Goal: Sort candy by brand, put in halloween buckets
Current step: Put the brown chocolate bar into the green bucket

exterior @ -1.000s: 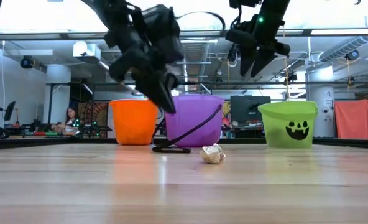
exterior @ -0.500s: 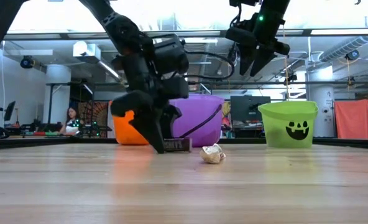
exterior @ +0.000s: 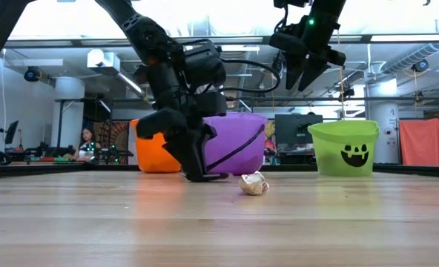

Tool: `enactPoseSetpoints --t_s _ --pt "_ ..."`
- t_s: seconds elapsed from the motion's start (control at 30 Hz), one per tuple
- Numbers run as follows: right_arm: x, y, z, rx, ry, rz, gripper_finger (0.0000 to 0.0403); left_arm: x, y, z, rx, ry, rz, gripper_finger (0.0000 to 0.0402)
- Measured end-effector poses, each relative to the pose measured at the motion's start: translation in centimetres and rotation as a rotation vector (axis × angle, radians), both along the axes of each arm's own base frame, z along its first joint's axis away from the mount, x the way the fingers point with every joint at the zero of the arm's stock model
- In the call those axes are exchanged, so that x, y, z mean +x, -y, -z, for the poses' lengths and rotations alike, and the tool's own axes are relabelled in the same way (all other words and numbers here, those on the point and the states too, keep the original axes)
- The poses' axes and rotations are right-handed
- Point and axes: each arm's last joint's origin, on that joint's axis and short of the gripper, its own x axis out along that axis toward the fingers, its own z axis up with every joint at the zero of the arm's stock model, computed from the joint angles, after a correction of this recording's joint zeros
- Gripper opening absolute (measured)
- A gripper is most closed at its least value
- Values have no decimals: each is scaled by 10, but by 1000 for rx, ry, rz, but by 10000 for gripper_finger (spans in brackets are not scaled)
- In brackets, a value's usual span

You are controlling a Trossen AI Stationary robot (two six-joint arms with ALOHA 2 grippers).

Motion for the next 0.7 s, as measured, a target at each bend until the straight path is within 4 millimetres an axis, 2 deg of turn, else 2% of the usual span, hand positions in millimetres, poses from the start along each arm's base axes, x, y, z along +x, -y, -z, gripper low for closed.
enactPoseSetpoints --t_s 0.13,0.53,0.7 --pt "0 0 0 0 -1 0 184 0 1 -2 -44 12 15 24" --pt "0 0 0 -3 -8 -11 185 1 2 -23 -199 79 80 11" --pt "1 -3 0 -5 -13 -26 180 0 -2 -33 -196 116 76 1"
